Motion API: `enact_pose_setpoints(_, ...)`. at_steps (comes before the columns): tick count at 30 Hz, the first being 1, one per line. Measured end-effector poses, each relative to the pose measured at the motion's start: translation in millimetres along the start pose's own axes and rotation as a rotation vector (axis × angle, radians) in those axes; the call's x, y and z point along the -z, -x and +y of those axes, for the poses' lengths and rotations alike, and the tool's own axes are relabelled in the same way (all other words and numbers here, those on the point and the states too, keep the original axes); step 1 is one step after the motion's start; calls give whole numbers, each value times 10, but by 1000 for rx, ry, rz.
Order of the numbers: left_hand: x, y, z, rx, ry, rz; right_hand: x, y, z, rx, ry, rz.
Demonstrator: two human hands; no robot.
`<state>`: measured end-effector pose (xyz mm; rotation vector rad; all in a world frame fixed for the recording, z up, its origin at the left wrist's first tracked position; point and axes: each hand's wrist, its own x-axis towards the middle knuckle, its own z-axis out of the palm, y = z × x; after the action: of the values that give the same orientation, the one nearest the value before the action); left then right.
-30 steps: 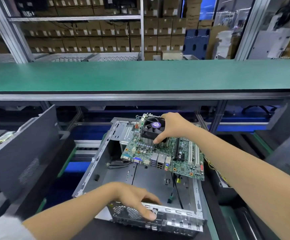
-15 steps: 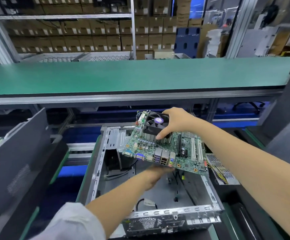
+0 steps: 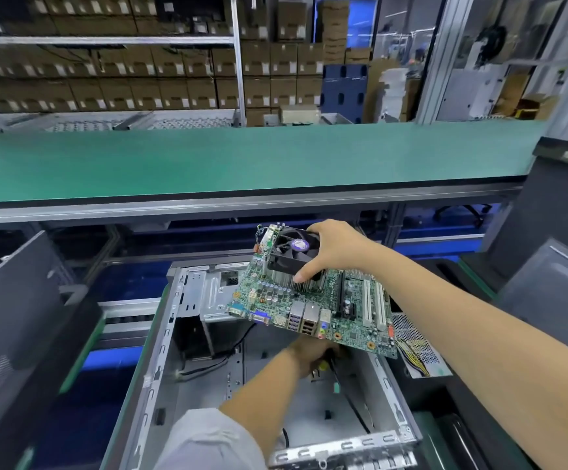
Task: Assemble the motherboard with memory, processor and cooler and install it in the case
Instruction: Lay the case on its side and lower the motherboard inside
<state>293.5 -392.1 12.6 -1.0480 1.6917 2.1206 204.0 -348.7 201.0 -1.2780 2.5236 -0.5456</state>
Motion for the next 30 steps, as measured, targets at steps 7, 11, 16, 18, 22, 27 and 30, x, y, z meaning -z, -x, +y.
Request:
enact_pose_setpoints(7, 225, 172, 52, 11, 76, -68, 10, 33, -33, 22, 19, 1)
enact_pose_setpoints(11, 534, 397, 100, 55, 265, -178, -11, 94, -54, 20, 11, -21)
enact_pose_setpoints(16, 998, 713, 152, 22, 167, -70, -54, 192, -106, 20, -2, -76)
enact_pose_setpoints(18, 1146, 870, 224, -91, -118, -27, -58, 245, -108, 22, -15, -94)
enact_pose_setpoints(22, 1454, 1029, 345, -223, -689, 153, -61, 360, -97, 34, -35, -168)
enact_pose_setpoints(27, 1585, 1009, 559, -325, -1224, 208, -88, 501, -126, 73, 38, -284)
enact_pose_setpoints(30, 1580, 970, 717, -393, -1351, 230, -132, 580, -173, 77, 65, -320)
